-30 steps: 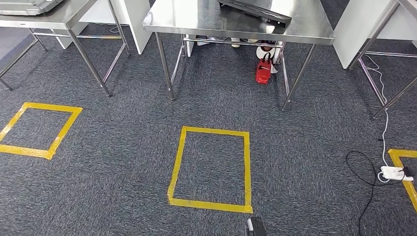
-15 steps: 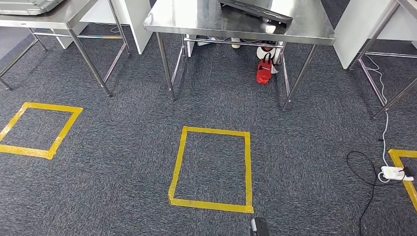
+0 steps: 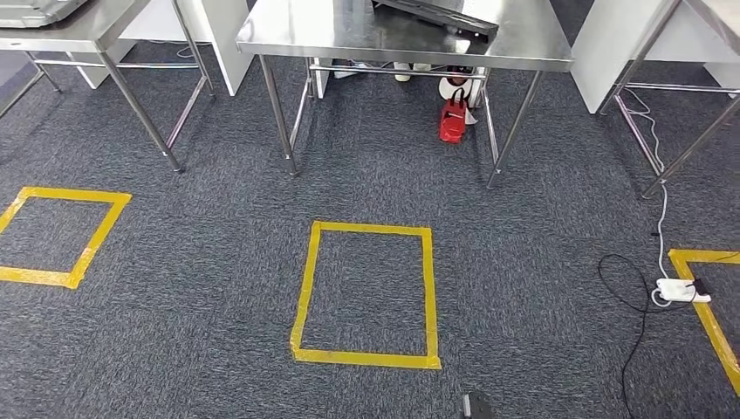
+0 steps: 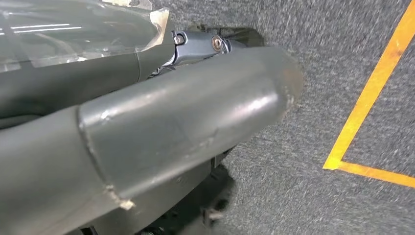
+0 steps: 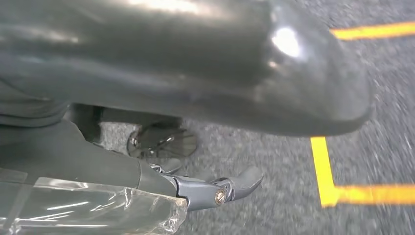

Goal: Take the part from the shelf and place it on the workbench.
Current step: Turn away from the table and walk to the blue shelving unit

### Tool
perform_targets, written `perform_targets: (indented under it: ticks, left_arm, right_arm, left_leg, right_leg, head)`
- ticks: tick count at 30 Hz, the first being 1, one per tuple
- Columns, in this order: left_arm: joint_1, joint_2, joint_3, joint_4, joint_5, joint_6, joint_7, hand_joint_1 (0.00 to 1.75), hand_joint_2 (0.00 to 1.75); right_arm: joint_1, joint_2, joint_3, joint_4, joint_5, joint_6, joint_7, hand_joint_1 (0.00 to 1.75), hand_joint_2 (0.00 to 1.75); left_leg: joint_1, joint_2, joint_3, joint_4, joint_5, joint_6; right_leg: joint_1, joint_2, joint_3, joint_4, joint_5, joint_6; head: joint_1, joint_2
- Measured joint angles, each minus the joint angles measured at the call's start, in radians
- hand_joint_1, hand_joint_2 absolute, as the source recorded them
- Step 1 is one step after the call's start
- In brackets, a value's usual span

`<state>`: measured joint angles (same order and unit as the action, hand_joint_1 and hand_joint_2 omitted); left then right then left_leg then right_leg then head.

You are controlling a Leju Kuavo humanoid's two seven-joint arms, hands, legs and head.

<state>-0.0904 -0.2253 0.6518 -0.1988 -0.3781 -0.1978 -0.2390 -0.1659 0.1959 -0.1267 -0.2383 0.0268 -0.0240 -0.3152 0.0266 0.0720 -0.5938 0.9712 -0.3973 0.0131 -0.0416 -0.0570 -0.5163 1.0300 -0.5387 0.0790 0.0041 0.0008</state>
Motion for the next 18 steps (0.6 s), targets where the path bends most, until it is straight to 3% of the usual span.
perform_targets:
  ticks: [1, 2, 4, 5, 7, 8, 10, 12, 13, 14, 16, 18]
  left_arm:
    - [0.000, 0.001, 0.001, 0.000, 0.001, 0.000, 0.000, 0.00, 0.00]
    - [0.000, 0.002, 0.002, 0.000, 0.004, 0.000, -0.001, 0.00, 0.00]
    - [0.001, 0.002, 0.004, 0.000, 0.010, -0.001, -0.004, 0.00, 0.00]
    - [0.001, 0.003, 0.005, 0.001, 0.011, -0.002, -0.005, 0.00, 0.00]
    - [0.001, 0.003, 0.006, 0.001, 0.015, -0.004, -0.006, 0.00, 0.00]
    - [0.001, 0.004, 0.008, 0.001, 0.018, -0.005, -0.007, 0.00, 0.00]
    - [0.001, 0.004, 0.011, 0.001, 0.023, -0.007, -0.006, 0.00, 0.00]
    - [0.002, 0.004, 0.015, 0.001, 0.024, -0.004, -0.002, 0.00, 0.00]
    - [0.002, 0.004, 0.018, 0.001, 0.027, -0.003, -0.001, 0.00, 0.00]
    - [0.003, 0.004, 0.021, 0.001, 0.030, -0.004, -0.002, 0.00, 0.00]
    - [0.004, 0.006, 0.026, 0.001, 0.035, -0.005, -0.004, 0.00, 0.00]
    - [0.003, 0.006, 0.030, 0.001, 0.038, -0.002, -0.004, 0.00, 0.00]
  right_arm:
    - [-0.002, 0.000, -0.004, -0.001, -0.004, -0.005, -0.003, 0.00, 0.00]
    - [-0.003, 0.001, -0.007, -0.001, -0.009, -0.008, -0.006, 0.00, 0.00]
    - [-0.002, 0.000, -0.016, -0.002, -0.016, -0.011, -0.009, 0.00, 0.00]
    - [-0.001, 0.000, -0.021, -0.002, -0.020, -0.013, -0.009, 0.00, 0.00]
    - [-0.001, 0.001, -0.028, -0.003, -0.025, -0.019, -0.010, 0.00, 0.00]
    - [-0.002, 0.002, -0.030, -0.003, -0.027, -0.021, -0.010, 0.00, 0.00]
    - [-0.002, 0.004, -0.034, -0.004, -0.030, -0.020, -0.010, 0.00, 0.00]
    - [0.000, 0.005, -0.039, -0.004, -0.033, -0.020, -0.009, 0.00, 0.00]
    - [0.000, 0.005, -0.041, -0.004, -0.034, -0.019, -0.008, 0.00, 0.00]
    - [0.000, 0.005, -0.043, -0.004, -0.035, -0.017, -0.007, 0.00, 0.00]
    - [-0.002, 0.007, -0.045, -0.004, -0.036, -0.011, -0.002, 0.00, 0.00]
    - [-0.005, 0.012, -0.045, -0.004, -0.036, -0.003, 0.007, 0.00, 0.00]
  left_leg:
    - [0.000, 0.007, 0.000, 0.007, -0.005, -0.010]
    - [-0.001, 0.015, 0.002, 0.011, -0.009, -0.019]
    - [0.003, 0.031, 0.009, 0.009, -0.010, -0.032]
    - [0.008, 0.025, 0.009, 0.014, -0.018, -0.038]
    - [0.013, -0.016, -0.015, 0.077, -0.076, -0.045]
    - [0.013, -0.042, -0.036, 0.133, -0.119, -0.046]
    - [0.011, -0.066, -0.083, 0.257, -0.189, -0.043]
    - [0.009, -0.071, -0.100, 0.317, -0.206, -0.036]
    - [0.008, -0.073, -0.087, 0.304, -0.192, -0.029]
    - [0.006, -0.079, -0.057, 0.254, -0.165, -0.021]
    - [0.002, -0.120, 0.023, 0.114, -0.110, -0.001]
    - [-0.003, -0.147, 0.063, 0.037, -0.092, 0.011]
  right_leg:
    - [0.001, -0.016, 0.017, -0.036, 0.014, -0.004]
    - [0.004, -0.024, 0.020, -0.048, 0.020, -0.014]
    - [0.009, -0.002, 0.011, -0.042, 0.027, -0.041]
    - [0.008, 0.008, 0.010, -0.042, 0.032, -0.051]
    - [0.007, 0.029, 0.006, -0.042, 0.045, -0.070]
    - [0.008, 0.037, 0.002, -0.042, 0.050, -0.078]
    - [0.016, 0.055, -0.007, -0.041, 0.057, -0.087]
    - [0.024, 0.075, -0.013, -0.040, 0.061, -0.090]
    - [0.028, 0.088, -0.015, -0.040, 0.064, -0.090]
    - [0.030, 0.102, -0.015, -0.040, 0.065, -0.088]
    - [0.034, 0.128, -0.016, -0.040, 0.069, -0.083]
    - [0.035, 0.146, -0.022, -0.039, 0.073, -0.075]
  head:
    - [0.000, 0.000]
    - [0.000, 0.000]
    - [-0.003, 0.000]
    - [-0.004, 0.000]
    - [-0.006, 0.000]
    - [-0.008, 0.000]
    - [-0.010, 0.000]
    - [-0.010, 0.000]
    - [-0.010, 0.000]
    - [-0.010, 0.000]
    - [-0.009, 0.000]
    - [-0.009, 0.000]
